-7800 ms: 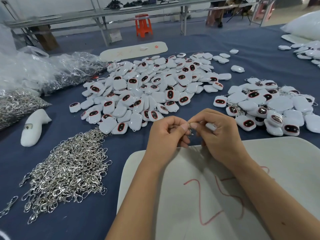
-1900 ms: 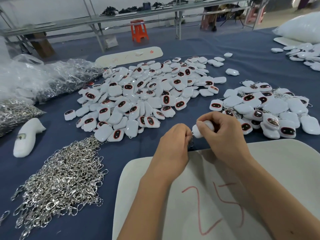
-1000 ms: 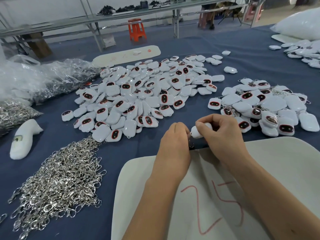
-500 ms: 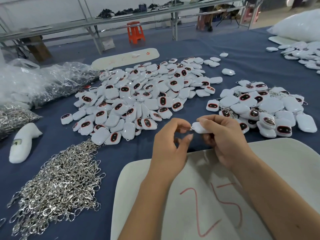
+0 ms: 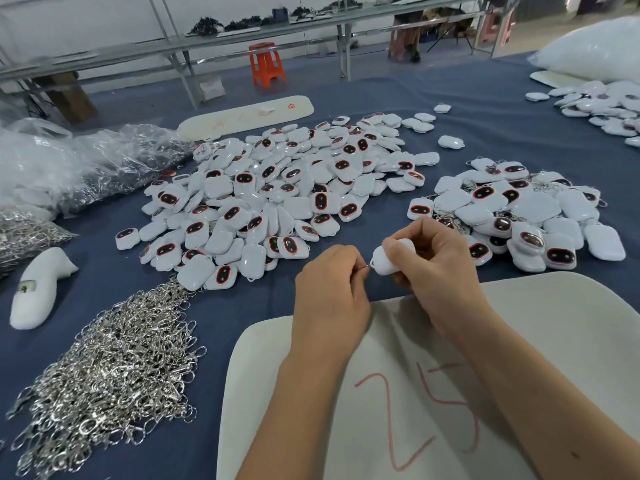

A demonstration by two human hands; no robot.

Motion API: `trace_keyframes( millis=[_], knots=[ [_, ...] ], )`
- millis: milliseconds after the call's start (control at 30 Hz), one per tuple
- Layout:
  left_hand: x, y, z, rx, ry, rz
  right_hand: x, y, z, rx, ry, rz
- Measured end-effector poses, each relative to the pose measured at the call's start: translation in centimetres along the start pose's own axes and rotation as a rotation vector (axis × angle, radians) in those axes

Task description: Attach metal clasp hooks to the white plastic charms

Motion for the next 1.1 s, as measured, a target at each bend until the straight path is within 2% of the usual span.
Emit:
trace_keyframes(
  millis=[133, 200, 233, 300, 400, 500, 667, 767, 900, 1000, 1100],
  knots=[
    [0.2, -1.3, 1.3, 0.254, 0.035, -0.065, -0.9, -1.0, -2.3, -0.472, 0.202, 0.054],
    [-0.1, -1.4, 1.4, 0.250, 0.053, -0.028, -1.2, -1.3, -2.5, -0.533, 0.238, 0.095],
    [-0.2, -1.0, 1.0, 0.176, 0.086, 0.022, -1.2, -1.0, -2.2, -0.450, 0.212, 0.103],
    [-0.4, -0.2, -0.4, -0.083, 0.131, 0.118, -0.5, -0.6, -0.5, -0.067, 0.095, 0.074],
    [-0.4, 0.8, -1.0, -0.410, 0.085, 0.197, 0.3, -1.0, 1.3, 0.381, -0.037, 0.011],
    [0.2, 0.1, -1.4, -0.665, 0.082, 0.119, 0.7, -1.7, 1.6, 0.544, -0.064, -0.088],
    [0.4, -0.8, -2.2, -0.686, 0.129, 0.058, 0.8, -1.7, 1.8, 0.579, -0.066, -0.101],
    [0.4, -0.8, -2.1, -0.576, 0.147, 0.041, 0.8, -1.6, 2.0, 0.585, -0.088, -0.081],
    [0.3, -0.3, -1.1, -0.240, 0.101, 0.030, 0.6, -1.2, 2.2, 0.530, -0.126, -0.061],
    [0.3, -0.2, -0.4, 0.028, 0.107, 0.036, 0.5, -1.2, 2.1, 0.436, -0.120, -0.083],
    [0.8, -0.9, 0.2, 0.242, 0.142, -0.040, 0.3, -1.2, 1.6, 0.244, -0.094, -0.088]
  ],
)
Point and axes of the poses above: each hand's wrist, its own x-axis towards the middle knuckle, its own y-axis out of the back of the hand, z = x × y, the point moved 8 cm from there along x, towards the middle knuckle, and after that the axes turned 14 degrees about -z, right-handed, at the moved point
